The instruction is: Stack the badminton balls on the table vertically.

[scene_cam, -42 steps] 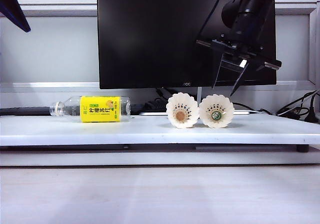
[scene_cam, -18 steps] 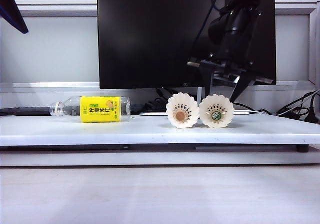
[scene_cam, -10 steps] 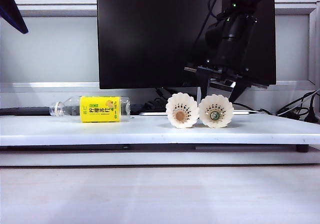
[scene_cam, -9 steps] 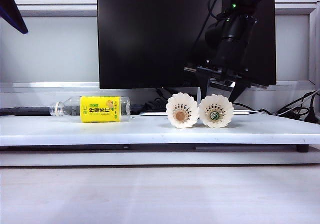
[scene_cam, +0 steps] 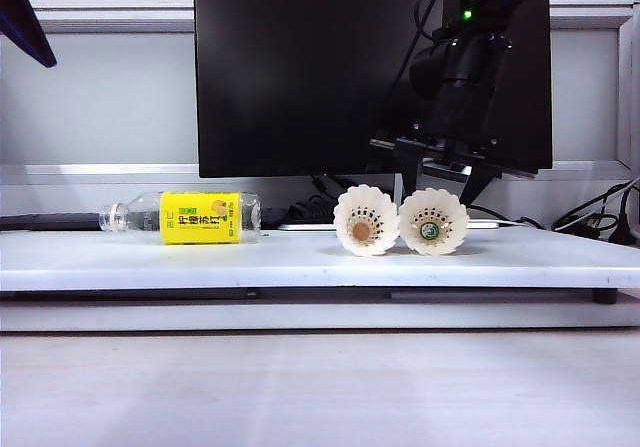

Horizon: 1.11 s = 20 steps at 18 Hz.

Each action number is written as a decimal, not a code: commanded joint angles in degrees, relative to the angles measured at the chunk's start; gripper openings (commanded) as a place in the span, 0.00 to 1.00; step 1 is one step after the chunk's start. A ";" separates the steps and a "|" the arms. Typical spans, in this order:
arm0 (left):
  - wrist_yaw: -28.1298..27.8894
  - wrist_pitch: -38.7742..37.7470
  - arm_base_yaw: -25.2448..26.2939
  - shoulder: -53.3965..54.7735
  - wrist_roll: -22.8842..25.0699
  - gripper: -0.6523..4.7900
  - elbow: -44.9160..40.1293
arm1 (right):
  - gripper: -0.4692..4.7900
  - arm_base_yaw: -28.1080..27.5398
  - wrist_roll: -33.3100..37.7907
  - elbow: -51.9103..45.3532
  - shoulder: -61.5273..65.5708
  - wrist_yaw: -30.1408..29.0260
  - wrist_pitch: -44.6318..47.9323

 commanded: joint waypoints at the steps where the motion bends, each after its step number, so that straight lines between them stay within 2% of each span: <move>1: 0.22 0.44 -0.07 -0.13 0.31 0.75 0.22 | 0.46 0.07 0.02 0.17 -0.26 0.42 0.35; 5: 0.22 0.42 -0.07 -0.13 0.28 0.75 0.22 | 0.46 0.07 0.02 0.15 -0.26 0.42 1.01; 6: 0.22 0.42 -0.07 -0.13 0.28 0.75 0.22 | 0.41 0.07 -0.02 0.15 -0.26 0.42 1.01; 16: 0.22 0.42 -0.07 -0.13 0.92 0.75 0.22 | 0.40 0.17 -1.31 0.15 1.95 0.37 -1.11; 18: 0.20 0.44 -0.07 -0.13 0.94 0.75 0.22 | 0.35 0.55 -1.95 0.15 2.60 0.48 -1.20; 20: 0.20 0.59 -0.07 -0.13 0.96 0.75 0.22 | 0.34 0.81 -1.95 0.15 2.71 0.55 0.22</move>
